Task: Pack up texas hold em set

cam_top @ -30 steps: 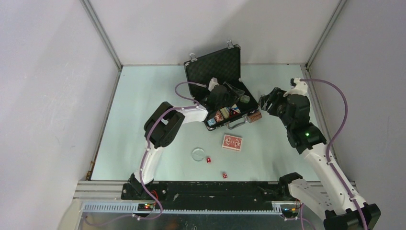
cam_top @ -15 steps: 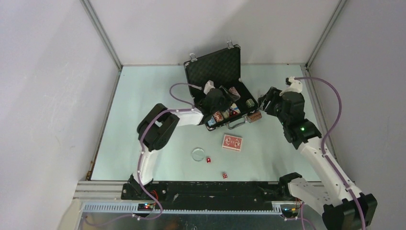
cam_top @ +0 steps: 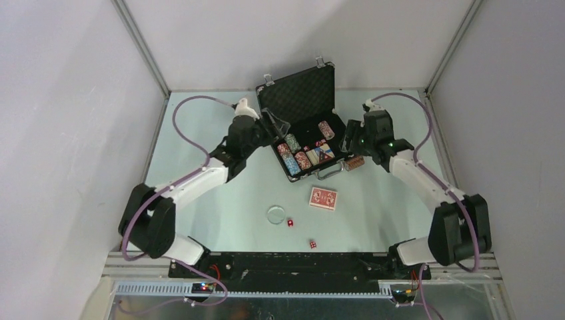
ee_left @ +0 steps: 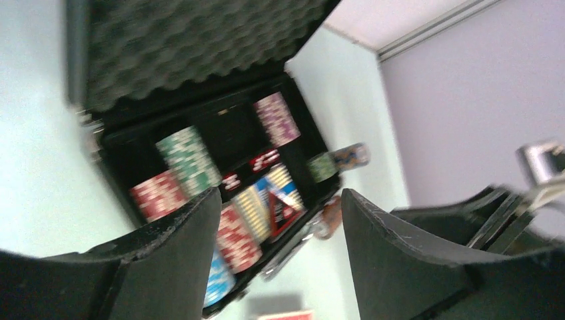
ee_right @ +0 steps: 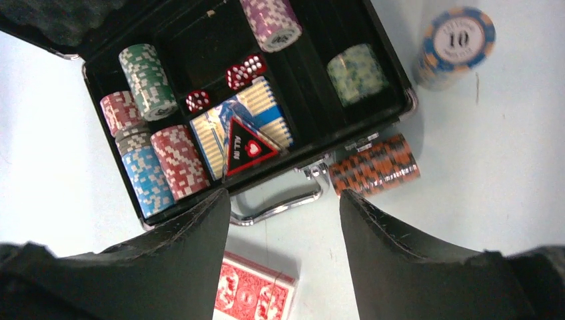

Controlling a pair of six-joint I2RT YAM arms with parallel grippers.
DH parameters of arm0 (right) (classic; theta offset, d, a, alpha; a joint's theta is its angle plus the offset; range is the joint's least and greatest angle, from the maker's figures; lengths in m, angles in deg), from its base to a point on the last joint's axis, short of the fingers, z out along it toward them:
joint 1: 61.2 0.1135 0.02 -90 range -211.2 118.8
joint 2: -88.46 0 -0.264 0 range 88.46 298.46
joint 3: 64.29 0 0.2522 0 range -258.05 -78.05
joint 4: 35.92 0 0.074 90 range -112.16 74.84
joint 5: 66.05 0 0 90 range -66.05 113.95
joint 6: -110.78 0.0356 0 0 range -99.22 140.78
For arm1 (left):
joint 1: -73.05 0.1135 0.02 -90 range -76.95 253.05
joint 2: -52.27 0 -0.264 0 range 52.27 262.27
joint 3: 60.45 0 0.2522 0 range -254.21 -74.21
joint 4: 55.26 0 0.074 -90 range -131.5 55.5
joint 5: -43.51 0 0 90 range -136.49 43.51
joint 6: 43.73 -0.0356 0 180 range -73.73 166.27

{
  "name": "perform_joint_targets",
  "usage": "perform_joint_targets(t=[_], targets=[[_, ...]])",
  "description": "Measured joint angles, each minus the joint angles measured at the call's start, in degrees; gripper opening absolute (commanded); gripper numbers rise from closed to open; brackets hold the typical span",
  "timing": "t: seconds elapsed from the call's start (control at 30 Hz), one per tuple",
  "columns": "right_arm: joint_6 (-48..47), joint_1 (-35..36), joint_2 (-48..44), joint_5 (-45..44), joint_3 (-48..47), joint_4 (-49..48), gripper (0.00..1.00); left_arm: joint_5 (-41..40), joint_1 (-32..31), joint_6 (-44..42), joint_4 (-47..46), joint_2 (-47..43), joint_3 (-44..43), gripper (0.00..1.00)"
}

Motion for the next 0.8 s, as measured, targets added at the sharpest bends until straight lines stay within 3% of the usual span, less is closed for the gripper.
perform_joint_targets(t=[0.3, 0.43, 0.6, 0.8], targets=[[-6.6, -2.8, 12.6, 10.3, -12.5, -0.2, 0.61, 3.2, 8.1, -11.7, 5.0, -11.0, 17.6, 0.72], [-7.0, -1.7, 13.2, 12.1, -11.7, -1.2, 0.67, 3.5, 8.6, -16.8, 6.3, -18.4, 23.2, 0.75], [-6.0, 9.1, 11.0, 6.1, -4.7, -5.0, 0.97, 3.9, 8.6, -20.3, 4.5, -25.6, 27.7, 0.77], [-4.0, 23.9, 9.3, -10.8, 0.2, -9.6, 1.0, 3.2, 8.6, -22.1, 1.9, -31.6, 32.8, 0.82]])
